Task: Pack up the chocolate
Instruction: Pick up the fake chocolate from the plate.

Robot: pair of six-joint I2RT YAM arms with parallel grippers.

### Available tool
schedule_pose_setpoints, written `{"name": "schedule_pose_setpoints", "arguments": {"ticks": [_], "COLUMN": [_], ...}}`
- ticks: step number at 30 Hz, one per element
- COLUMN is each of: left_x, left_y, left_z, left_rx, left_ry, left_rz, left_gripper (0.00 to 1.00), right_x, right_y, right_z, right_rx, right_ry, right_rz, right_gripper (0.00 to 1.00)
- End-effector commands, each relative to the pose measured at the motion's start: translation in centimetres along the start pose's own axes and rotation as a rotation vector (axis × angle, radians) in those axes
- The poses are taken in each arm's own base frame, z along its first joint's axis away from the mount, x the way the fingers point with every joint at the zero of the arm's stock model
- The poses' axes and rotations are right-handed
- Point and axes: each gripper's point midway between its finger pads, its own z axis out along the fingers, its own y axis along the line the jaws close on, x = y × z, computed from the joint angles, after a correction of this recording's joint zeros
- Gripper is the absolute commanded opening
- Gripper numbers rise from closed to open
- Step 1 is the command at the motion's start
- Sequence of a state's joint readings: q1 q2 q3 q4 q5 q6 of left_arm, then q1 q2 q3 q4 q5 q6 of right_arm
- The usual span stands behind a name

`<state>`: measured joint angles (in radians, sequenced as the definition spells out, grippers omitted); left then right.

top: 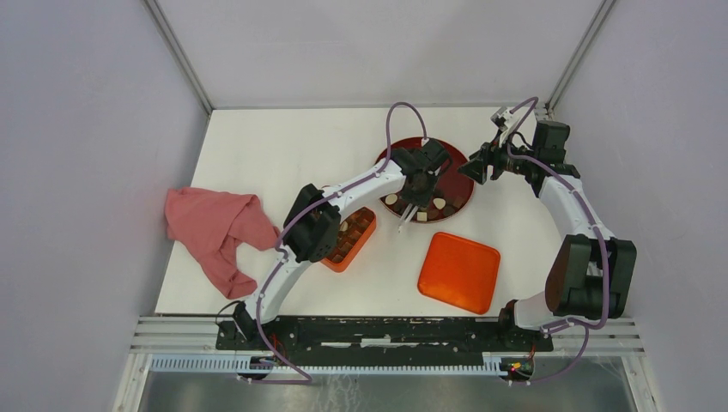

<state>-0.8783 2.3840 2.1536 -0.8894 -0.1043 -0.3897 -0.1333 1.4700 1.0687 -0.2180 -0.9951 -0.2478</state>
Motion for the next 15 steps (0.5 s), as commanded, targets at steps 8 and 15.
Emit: {"name": "schedule_pose_setpoints", "arguments": {"ticks": [8, 15], "left_x": [-3.8, -4.0], "left_y": [-0.5, 0.1], "left_z": [-5.0, -5.9], "left_rx": [0.018, 0.027], "left_ry": [-0.150, -0.174], "left_rz": [-0.030, -0.036], "left_gripper": [0.05, 0.02], "right_x": [-2.0, -2.0], "right_y": [0.7, 0.6], "right_z": [-0.7, -0.8], "right_rx": [-0.013, -0.010], "right_ry": [-0.056, -0.057], "right_rz": [-0.061, -0.057], "right_gripper": [0.68, 0.68]}}
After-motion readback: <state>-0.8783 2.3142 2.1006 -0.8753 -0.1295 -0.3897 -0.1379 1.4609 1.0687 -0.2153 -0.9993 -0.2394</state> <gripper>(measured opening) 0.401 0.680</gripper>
